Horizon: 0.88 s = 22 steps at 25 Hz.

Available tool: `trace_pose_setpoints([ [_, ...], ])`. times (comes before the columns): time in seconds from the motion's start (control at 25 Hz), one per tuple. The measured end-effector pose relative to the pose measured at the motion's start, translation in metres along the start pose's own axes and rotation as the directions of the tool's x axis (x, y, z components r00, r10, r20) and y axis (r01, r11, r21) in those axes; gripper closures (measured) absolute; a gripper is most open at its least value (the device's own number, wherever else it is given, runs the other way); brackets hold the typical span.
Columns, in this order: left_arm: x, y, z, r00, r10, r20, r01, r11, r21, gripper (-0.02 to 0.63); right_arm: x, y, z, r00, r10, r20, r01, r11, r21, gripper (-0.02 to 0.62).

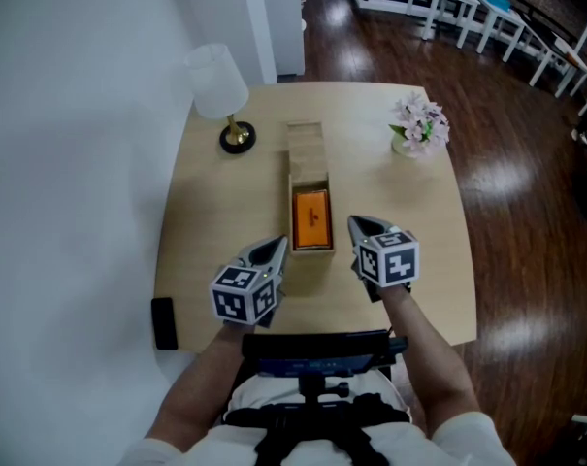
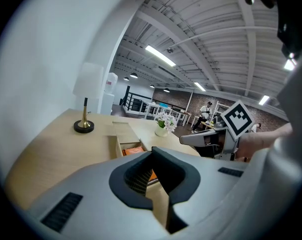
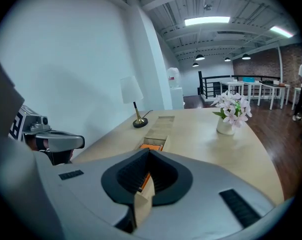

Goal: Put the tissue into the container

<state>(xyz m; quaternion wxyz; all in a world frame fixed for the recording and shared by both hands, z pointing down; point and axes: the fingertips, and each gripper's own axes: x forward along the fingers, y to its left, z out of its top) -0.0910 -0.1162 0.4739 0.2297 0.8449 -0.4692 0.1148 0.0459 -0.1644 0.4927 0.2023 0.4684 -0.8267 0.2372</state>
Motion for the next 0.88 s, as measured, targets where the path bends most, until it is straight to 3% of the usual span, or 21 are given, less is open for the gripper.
trace_pose_setpoints([
  [0.56, -0.008, -0.007, 0.006, 1.0, -0.007, 0.004, 0.007, 1.0, 0.0, 0.606, -0.014, 0.008, 0.005, 0.999, -0.027, 0.019, 0.028, 0.999, -0.033, 0.594],
  [0.88, -0.037, -0.013, 0.016, 1.0, 0.0, 0.027, 0.0, 1.0, -0.02, 0.606, -0.046, 0.017, 0.012, 0.997, -0.037, 0.065, 0.042, 0.996, -0.081, 0.594],
])
